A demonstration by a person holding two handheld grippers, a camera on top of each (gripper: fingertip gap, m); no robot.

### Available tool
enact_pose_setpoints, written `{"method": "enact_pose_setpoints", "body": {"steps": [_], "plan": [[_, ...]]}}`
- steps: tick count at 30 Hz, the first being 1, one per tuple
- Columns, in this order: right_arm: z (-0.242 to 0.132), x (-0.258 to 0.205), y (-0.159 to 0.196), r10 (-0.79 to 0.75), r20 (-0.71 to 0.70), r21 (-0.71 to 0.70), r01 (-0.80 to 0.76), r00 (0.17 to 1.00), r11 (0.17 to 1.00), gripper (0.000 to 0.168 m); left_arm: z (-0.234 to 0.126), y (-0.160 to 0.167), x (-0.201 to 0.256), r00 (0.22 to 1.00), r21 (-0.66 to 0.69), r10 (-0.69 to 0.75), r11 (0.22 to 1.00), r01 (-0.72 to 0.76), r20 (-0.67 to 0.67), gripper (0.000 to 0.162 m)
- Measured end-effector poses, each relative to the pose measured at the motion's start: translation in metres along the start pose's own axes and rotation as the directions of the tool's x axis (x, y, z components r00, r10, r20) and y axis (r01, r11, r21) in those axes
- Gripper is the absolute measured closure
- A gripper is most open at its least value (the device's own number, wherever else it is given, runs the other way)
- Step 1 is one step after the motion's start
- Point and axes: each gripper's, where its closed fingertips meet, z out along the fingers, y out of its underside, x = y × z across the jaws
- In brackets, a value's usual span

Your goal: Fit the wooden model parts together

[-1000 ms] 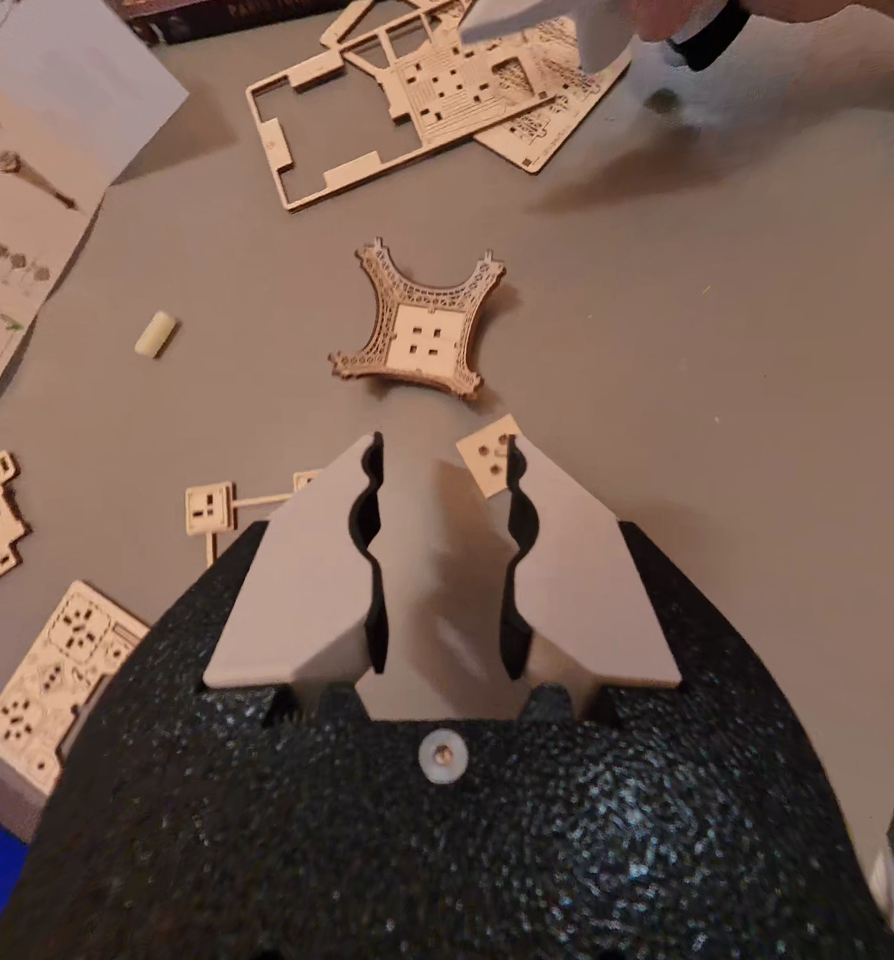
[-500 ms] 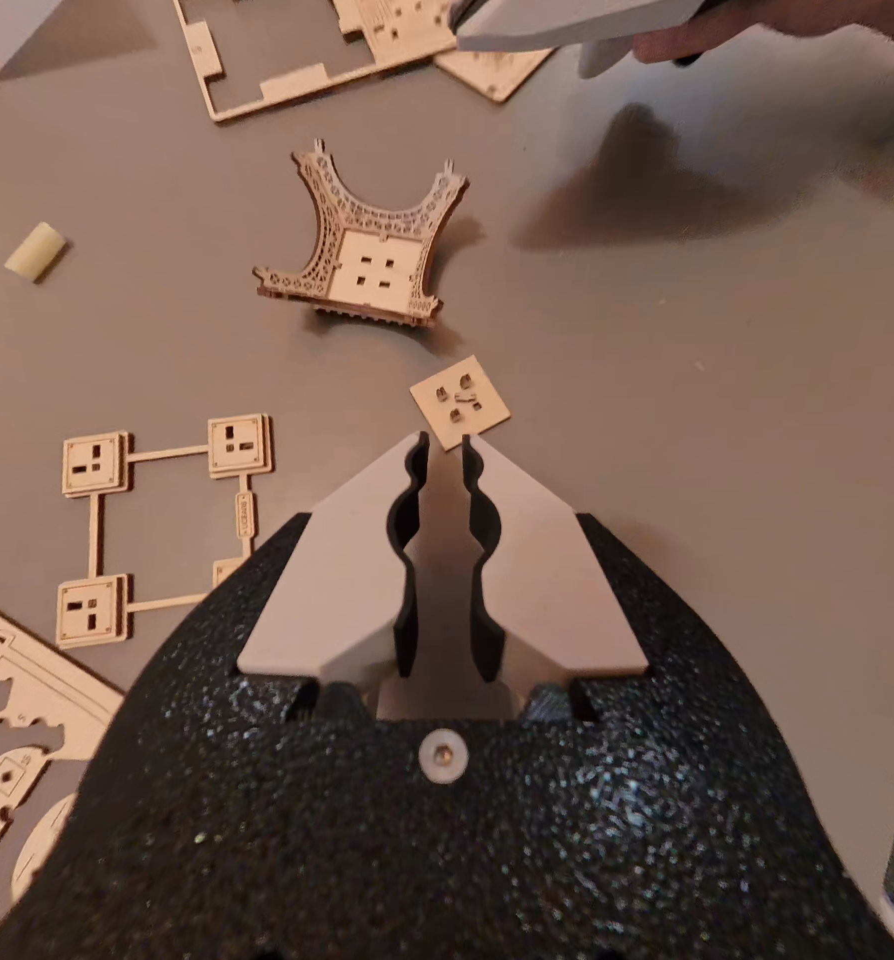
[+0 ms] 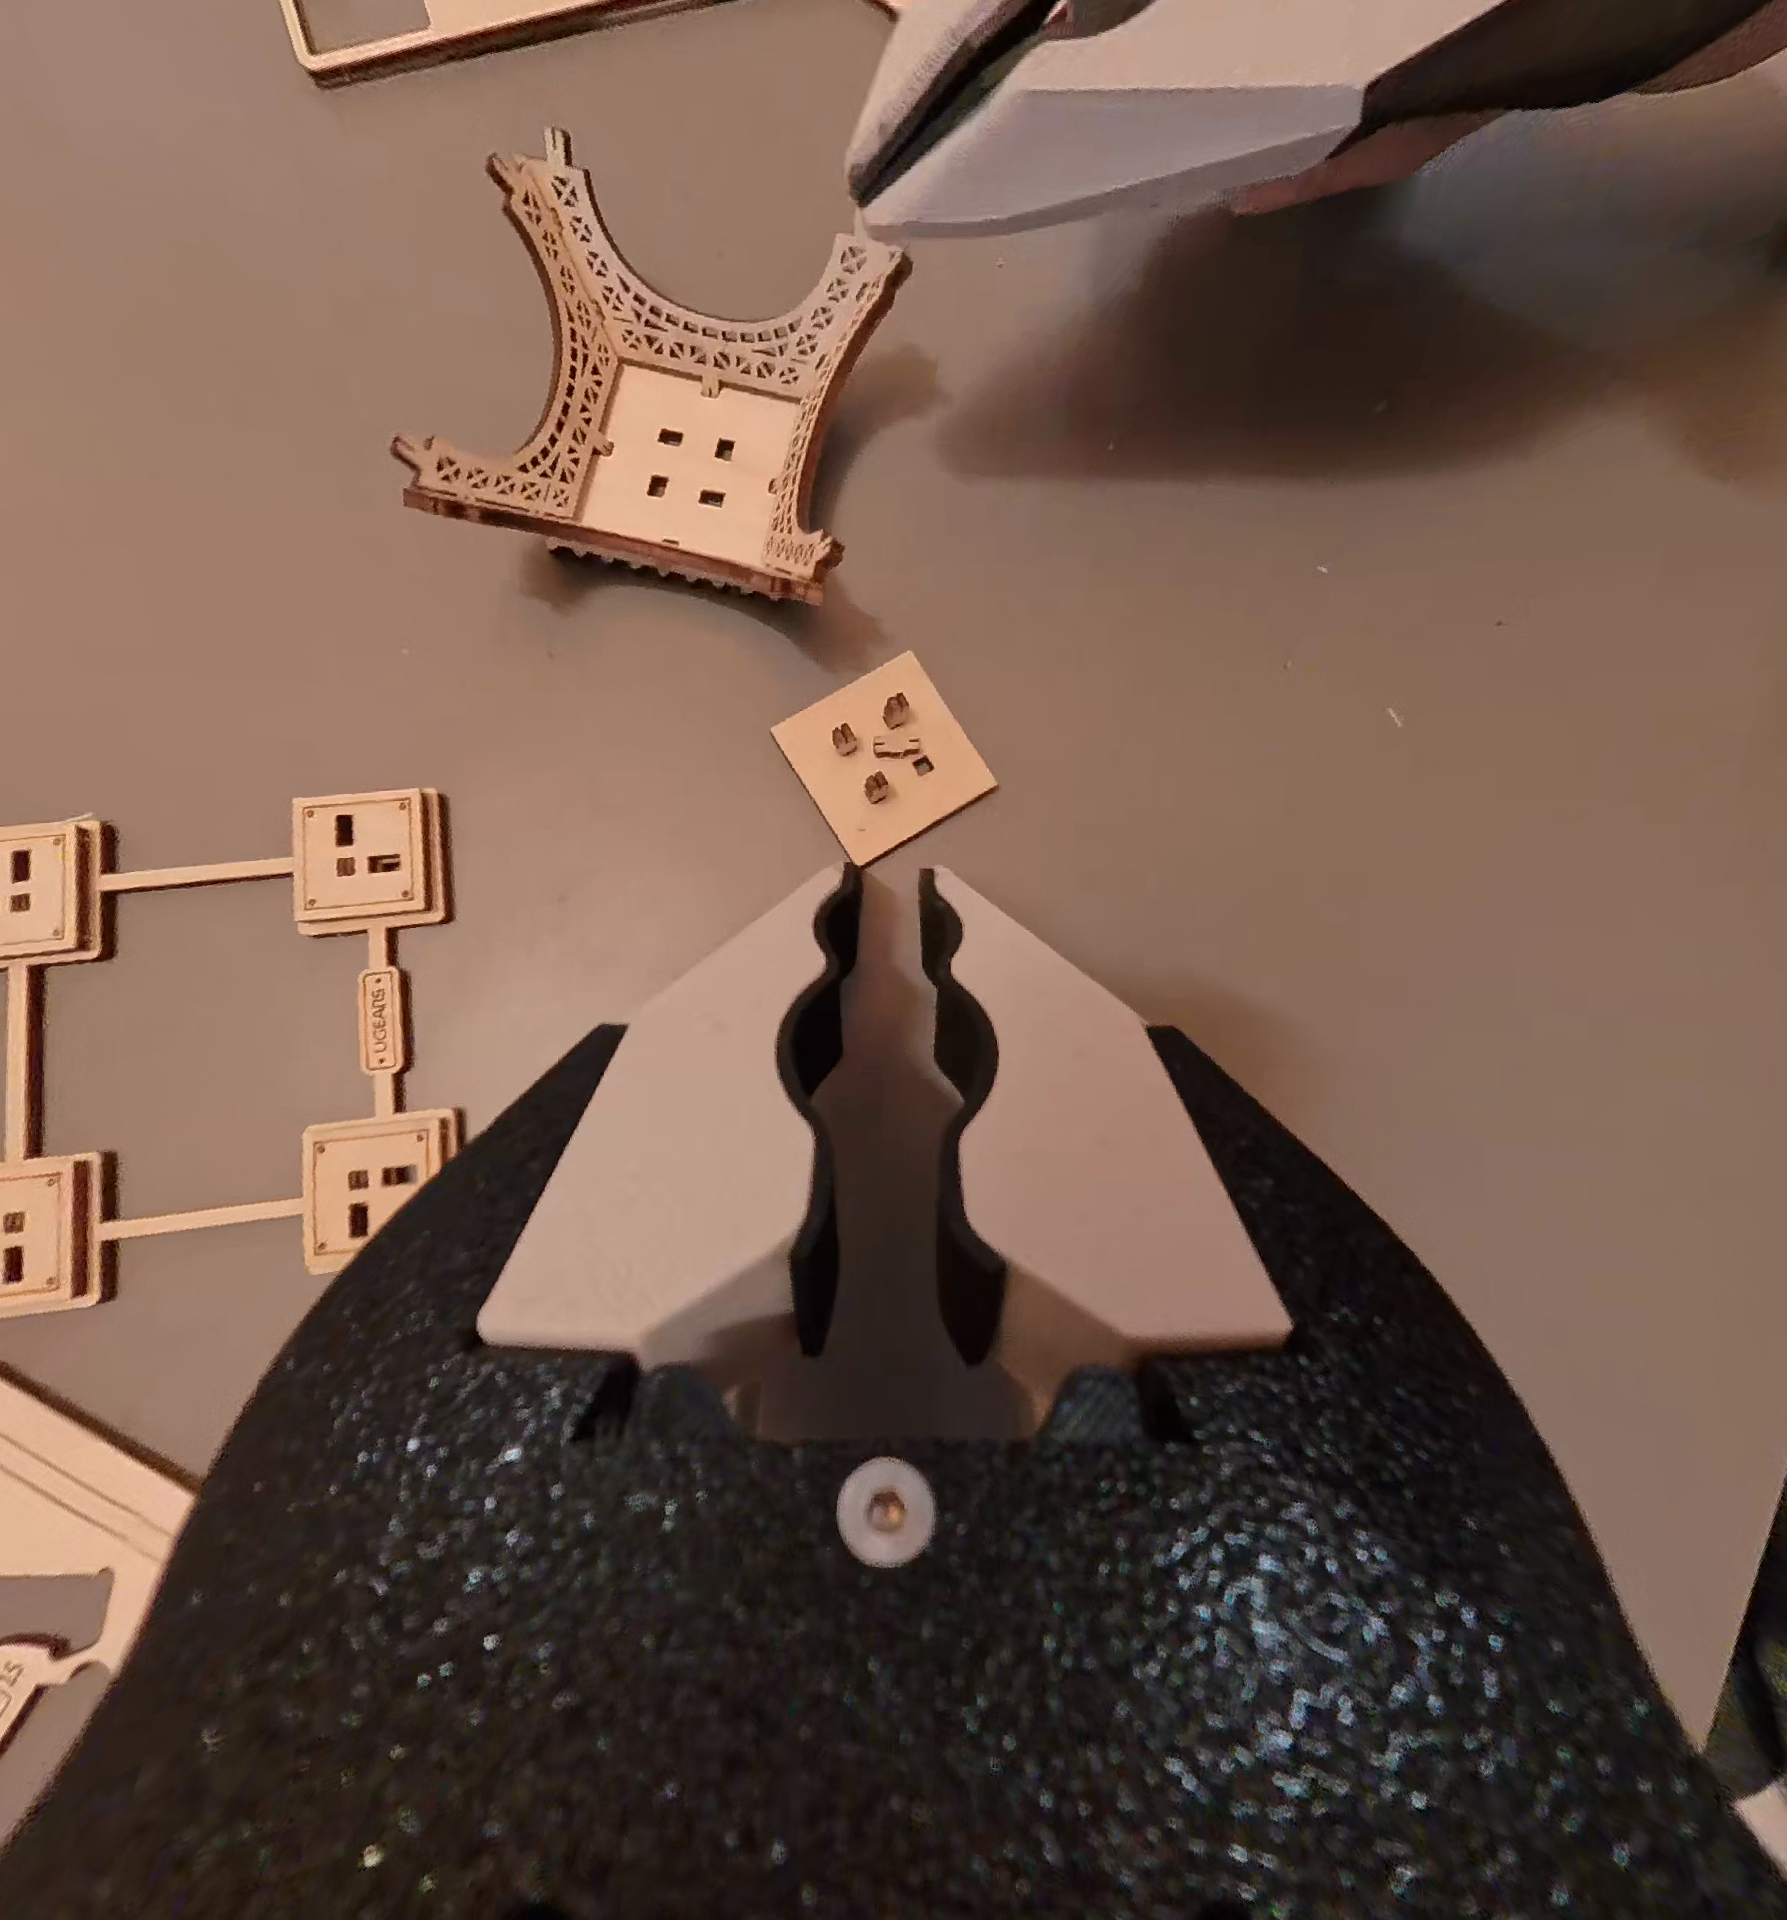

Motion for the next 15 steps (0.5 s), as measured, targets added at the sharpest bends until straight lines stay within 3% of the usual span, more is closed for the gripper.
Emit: {"method": "enact_pose_setpoints", "body": {"steps": [15], "plan": [[-0.0007, 0.0062, 0.0083, -0.029, -0.030, -0.035, 0.028, 0.999, 0.999, 0.168, -0.0046, -0.0108, 0.0040, 1.000, 0.048, 0.017, 0.999, -0.017, -0.008, 0.151]]}}
